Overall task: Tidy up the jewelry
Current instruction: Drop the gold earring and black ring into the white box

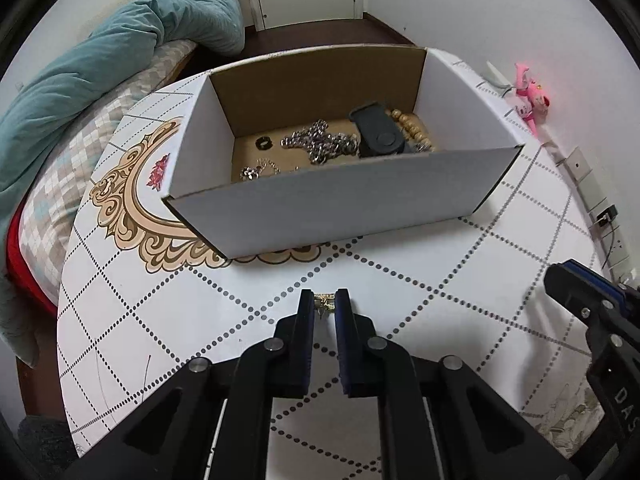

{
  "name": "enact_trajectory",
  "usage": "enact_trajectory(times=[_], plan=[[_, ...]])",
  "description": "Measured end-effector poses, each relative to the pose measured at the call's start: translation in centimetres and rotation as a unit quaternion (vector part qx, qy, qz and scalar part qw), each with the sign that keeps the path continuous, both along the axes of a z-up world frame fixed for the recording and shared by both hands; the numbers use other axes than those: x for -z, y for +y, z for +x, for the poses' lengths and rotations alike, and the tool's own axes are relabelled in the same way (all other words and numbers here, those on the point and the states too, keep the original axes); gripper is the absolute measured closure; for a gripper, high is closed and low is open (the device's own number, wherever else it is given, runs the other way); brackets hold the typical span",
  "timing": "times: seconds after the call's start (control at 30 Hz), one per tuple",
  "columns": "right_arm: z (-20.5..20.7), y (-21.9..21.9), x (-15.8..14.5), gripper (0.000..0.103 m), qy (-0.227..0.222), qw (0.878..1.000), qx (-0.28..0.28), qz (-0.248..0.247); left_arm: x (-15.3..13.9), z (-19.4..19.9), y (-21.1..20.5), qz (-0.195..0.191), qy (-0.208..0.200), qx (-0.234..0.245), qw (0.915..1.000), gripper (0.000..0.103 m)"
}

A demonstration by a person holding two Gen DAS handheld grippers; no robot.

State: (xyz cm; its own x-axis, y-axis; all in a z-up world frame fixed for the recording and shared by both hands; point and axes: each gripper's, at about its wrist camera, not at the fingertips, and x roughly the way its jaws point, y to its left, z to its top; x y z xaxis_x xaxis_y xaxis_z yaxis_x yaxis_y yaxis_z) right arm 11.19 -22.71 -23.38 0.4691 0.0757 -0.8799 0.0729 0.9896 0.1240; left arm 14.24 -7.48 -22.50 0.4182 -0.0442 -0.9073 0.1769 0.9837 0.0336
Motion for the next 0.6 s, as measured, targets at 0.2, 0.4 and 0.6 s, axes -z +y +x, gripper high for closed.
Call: enact_trajectory(times=[0.2, 0.4, 0.6], plan=[[0.3, 0.2, -2.6, 0.09, -0.023, 1.0, -0.004, 0.019, -4.4, -0.1, 1.0, -0.046, -0.022, 0.008, 0.9987, 0.095], [2.9, 0.8, -7.1, 0.09, -0.061, 0.997, -0.024, 0.047, -10.5, 3.1, 3.2, -0.113, -0.042, 0.0, 0.9927, 0.095], [8.8, 2.0, -9.5, 0.09, -0.071, 0.995, -0.055, 0.046, -11.6, 8.3, 5.1, -0.114, -0.034, -0.016, 0.9927, 0.095]])
